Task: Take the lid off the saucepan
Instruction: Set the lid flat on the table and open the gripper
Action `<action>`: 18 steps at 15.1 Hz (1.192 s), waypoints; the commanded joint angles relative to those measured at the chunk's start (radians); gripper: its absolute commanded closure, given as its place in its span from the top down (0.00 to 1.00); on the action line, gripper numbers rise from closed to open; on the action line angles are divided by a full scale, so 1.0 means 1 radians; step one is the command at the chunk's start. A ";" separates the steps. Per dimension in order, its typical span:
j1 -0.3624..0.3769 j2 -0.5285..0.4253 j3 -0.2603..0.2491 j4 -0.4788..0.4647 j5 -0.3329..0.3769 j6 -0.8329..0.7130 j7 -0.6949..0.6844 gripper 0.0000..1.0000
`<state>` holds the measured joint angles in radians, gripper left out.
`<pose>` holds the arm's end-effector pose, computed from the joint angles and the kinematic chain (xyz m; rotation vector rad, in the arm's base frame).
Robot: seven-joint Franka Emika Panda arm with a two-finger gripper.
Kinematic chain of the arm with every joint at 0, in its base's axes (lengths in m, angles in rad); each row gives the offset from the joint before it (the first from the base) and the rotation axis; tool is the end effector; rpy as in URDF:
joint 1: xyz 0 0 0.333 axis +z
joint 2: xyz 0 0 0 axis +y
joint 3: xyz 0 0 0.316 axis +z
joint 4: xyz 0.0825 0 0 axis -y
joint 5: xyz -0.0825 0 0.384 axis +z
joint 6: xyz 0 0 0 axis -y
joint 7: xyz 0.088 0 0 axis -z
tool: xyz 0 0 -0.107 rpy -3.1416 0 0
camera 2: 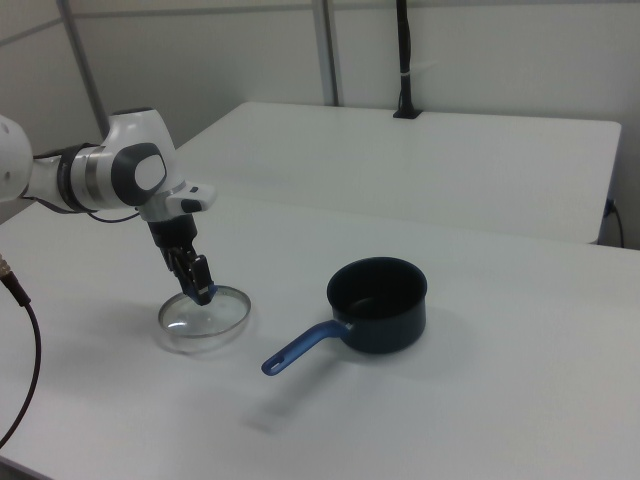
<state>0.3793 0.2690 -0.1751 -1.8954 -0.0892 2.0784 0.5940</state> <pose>0.5938 0.1234 0.3579 2.9532 -0.5053 -0.0429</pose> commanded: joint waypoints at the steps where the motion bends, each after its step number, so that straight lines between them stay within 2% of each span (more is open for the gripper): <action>1: 0.012 -0.039 -0.006 -0.044 -0.026 0.032 0.015 0.57; 12: 0.033 0.018 -0.006 -0.033 -0.026 0.055 0.018 0.58; 14: 0.030 0.018 -0.006 -0.031 -0.026 0.055 0.018 0.67; 17: 0.029 0.018 -0.006 -0.030 -0.026 0.054 0.018 0.87; 18: 0.026 0.019 -0.006 -0.024 -0.026 0.052 0.020 0.90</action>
<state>0.3991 0.2973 -0.1749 -1.9035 -0.0897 2.1019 0.5941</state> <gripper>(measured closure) 0.282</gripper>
